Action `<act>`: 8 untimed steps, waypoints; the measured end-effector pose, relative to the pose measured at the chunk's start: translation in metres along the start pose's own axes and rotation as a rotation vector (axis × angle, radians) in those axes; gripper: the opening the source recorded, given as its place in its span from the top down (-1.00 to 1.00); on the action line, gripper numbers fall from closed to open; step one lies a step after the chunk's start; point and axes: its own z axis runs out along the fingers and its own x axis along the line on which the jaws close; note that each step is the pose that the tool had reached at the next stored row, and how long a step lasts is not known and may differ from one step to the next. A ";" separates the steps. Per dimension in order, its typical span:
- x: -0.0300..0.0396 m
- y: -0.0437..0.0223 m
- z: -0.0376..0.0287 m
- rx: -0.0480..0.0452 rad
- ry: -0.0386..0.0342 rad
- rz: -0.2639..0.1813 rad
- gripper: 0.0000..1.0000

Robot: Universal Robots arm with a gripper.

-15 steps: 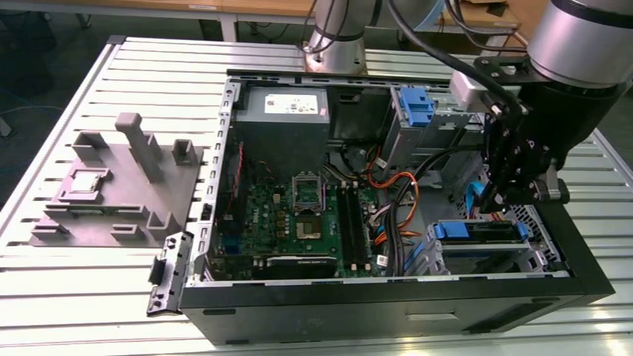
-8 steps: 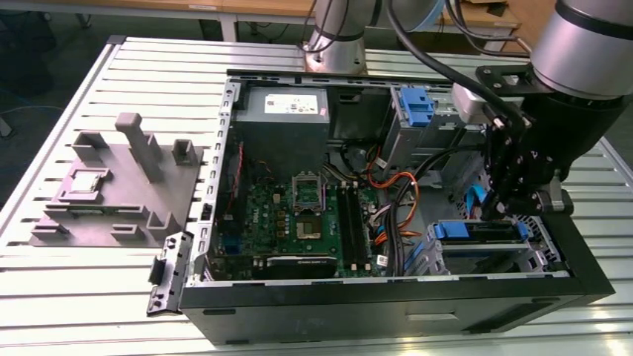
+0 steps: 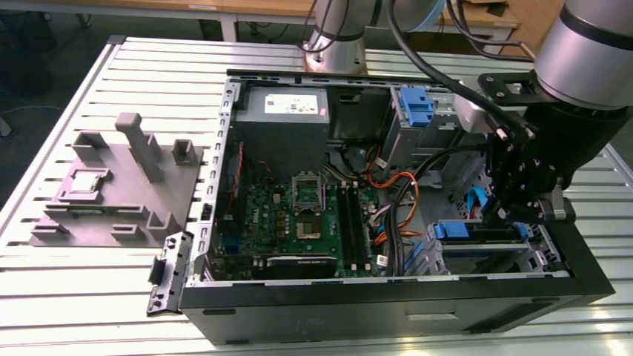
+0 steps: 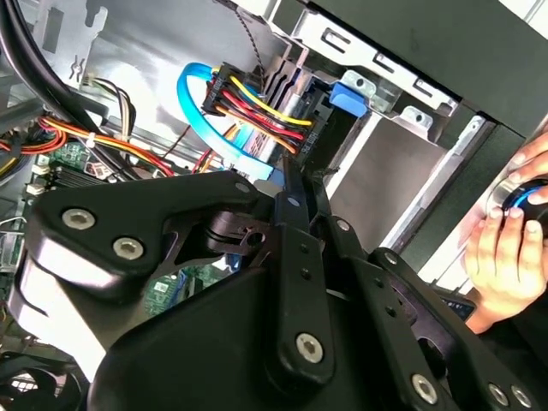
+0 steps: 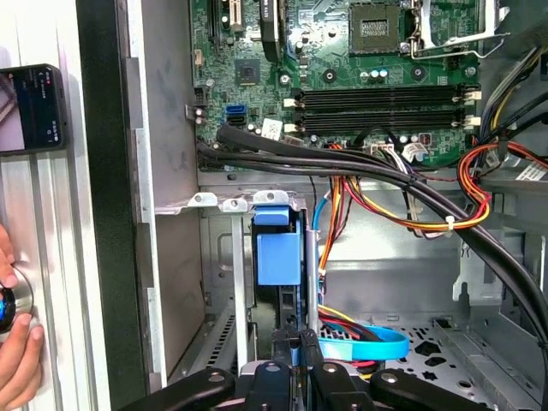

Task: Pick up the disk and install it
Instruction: 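Insert the second disk wire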

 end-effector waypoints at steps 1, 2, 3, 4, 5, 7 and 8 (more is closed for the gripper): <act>0.0008 0.0000 0.0004 -0.0002 -0.0035 0.000 0.68; 0.0014 0.0000 0.0007 -0.0003 -0.0068 0.001 0.68; 0.0019 0.0000 0.0010 -0.0005 -0.0097 0.001 0.68; 0.0022 0.0000 0.0014 -0.0006 -0.0122 0.001 0.68; 0.0024 0.0000 0.0017 -0.0007 -0.0146 0.001 0.68; 0.0027 0.0001 0.0022 -0.0010 -0.0197 0.002 0.68; 0.0029 0.0001 0.0025 -0.0011 -0.0217 0.002 0.68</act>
